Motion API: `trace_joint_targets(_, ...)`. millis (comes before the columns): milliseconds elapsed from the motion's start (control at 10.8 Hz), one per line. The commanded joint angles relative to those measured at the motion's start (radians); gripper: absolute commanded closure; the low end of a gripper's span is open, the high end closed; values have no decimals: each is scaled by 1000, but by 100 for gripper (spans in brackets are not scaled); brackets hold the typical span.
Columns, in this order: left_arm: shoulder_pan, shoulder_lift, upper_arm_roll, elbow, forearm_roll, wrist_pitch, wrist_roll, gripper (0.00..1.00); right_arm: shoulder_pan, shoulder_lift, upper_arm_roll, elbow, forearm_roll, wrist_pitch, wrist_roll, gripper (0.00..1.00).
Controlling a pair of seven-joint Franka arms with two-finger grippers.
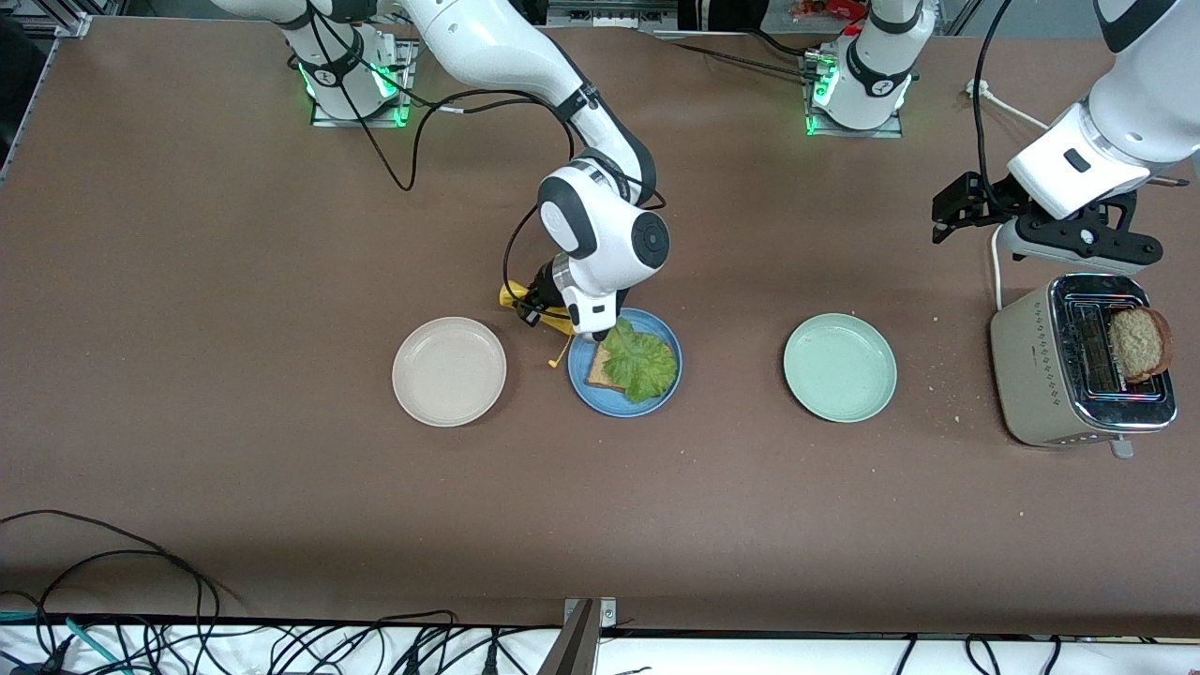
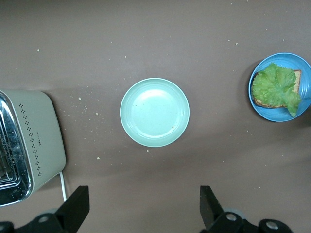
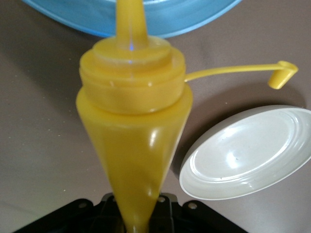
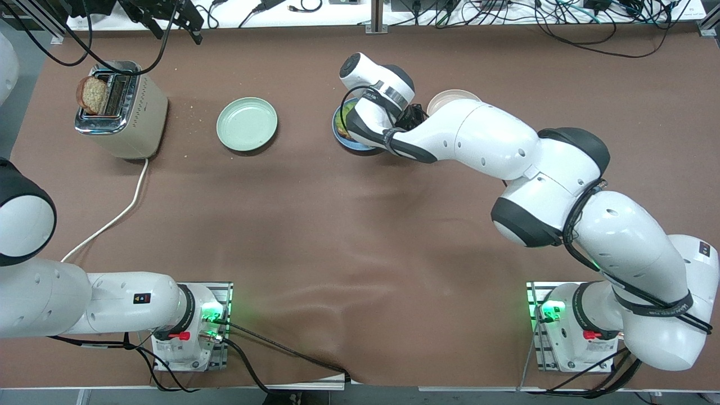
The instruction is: Make sandwich in blue plate with both arms
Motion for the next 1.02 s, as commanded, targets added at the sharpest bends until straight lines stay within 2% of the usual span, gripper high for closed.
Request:
trace_joint_targets(0, 2, -7, 0, 9, -12, -15, 11, 0, 5, 23, -14, 47, -13, -37, 15, 100)
trace_joint_targets(186, 2, -7, 0, 9, -12, -15, 11, 0, -16, 14, -2, 47, -11, -37, 10, 100)
trace_joint_targets(371, 2, -7, 0, 9, -12, -15, 11, 0, -120, -43, 94, 41, -13, -35, -16, 100)
trace_joint_targets(464, 2, -7, 0, 9, -12, -15, 11, 0, -168, -66, 111, 41, -8, -38, -40, 100)
trace_joint_targets(742, 2, -7, 0, 9, -12, -15, 12, 0, -347, -156, 219, 12, -1, -37, -181, 100)
trace_joint_targets(928, 2, -7, 0, 9, -12, -15, 11, 0, -496, -189, 320, -2, 9, -35, -268, 100)
